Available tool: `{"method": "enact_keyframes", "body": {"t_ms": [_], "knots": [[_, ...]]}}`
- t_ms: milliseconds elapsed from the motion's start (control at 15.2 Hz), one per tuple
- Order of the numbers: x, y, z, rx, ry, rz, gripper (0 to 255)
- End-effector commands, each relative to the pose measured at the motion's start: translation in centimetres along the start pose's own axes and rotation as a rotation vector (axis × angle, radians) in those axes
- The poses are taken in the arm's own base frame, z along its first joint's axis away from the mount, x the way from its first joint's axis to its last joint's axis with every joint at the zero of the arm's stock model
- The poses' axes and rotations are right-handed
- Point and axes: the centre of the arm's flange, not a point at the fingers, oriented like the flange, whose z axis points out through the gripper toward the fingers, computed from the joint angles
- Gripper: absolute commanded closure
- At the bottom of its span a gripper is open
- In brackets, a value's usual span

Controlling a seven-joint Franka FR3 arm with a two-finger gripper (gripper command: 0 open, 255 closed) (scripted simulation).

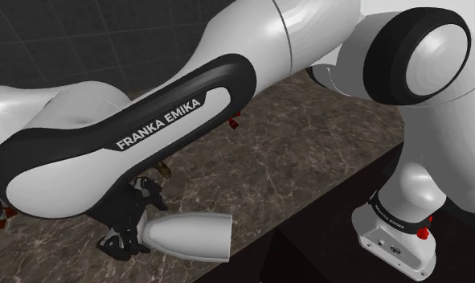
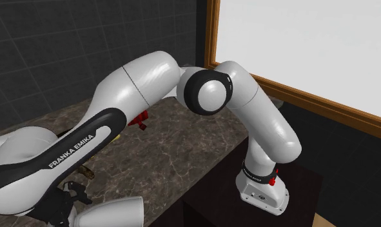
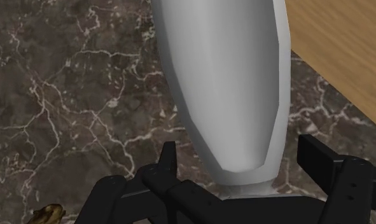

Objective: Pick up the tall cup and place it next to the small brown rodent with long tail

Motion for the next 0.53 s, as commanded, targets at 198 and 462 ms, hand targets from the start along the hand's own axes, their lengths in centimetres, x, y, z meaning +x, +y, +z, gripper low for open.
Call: {"method": "enact_keyframes", "body": {"t_ms": [198,462], "knots": [[0.0,0.0,-1.3,0.000,0.000,0.000,0],[0.0,0.0,-5.0,0.000,0.000,0.000,0]]}}
